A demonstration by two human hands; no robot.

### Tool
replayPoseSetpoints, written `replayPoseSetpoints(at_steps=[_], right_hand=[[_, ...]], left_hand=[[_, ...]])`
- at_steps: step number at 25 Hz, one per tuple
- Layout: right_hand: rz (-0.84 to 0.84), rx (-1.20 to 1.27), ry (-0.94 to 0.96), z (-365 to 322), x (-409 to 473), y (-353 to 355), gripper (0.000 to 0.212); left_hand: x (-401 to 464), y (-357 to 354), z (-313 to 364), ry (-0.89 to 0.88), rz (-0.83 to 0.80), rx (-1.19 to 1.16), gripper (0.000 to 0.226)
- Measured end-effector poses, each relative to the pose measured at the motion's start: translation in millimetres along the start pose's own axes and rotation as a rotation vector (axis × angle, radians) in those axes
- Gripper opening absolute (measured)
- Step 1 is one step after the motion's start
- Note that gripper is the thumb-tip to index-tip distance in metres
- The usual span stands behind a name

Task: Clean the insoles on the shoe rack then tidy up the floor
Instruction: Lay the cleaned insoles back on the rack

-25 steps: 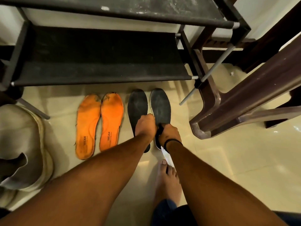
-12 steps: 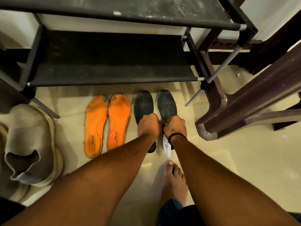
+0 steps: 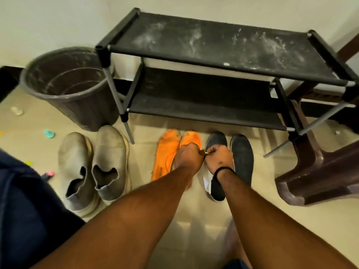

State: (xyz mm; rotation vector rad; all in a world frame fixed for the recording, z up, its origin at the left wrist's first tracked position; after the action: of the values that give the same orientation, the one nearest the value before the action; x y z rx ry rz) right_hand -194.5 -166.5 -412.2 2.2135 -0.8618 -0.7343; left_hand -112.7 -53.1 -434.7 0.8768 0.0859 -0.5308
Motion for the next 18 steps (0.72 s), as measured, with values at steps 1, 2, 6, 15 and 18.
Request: replayPoseSetpoints(at_steps=[1,2,6,15,18], right_hand=[[-0.009,0.019,0.024,-16.5,-4.7,-5.7,0.017],[-0.011,0.038,0.039,-30.6,-8.6,-10.9,0.018],[-0.068,0.153,0.076,-82.5,-25.8,-32.5,0.024],[-0.106,0.626,0.016,-128.6,-70.8,21.7,0.014],[-0.168,0.688,0.101,-164.1,-86.4,47.3,0.013]], left_hand=[[0.5,14.1,-8.7,0.010,0.019,-0.023,0.033],[0.1,26.5,-15.1,0.018,0.026,-0.049,0.032],[-3.6,77.8,-43.6,0.069,0.069,-0.207,0.025],[-54.3,165.1,2.3,-0.037,-0.151,-0.654,0.024],[-65.7,211.8,38.1,-0.082,-0.130,-0.525,0.025]])
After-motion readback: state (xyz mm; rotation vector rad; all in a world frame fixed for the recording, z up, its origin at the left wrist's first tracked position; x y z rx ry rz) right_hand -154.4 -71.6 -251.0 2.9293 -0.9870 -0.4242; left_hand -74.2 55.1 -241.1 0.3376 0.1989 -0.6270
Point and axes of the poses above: each hand's wrist, its own x-axis towards the middle knuckle, its own y-axis out of the back of the hand, z = x × y, the point moved 10 cm from there along x, towards the middle knuckle, and after that the axes turned 1 degree about y, right-handed, at the moved point
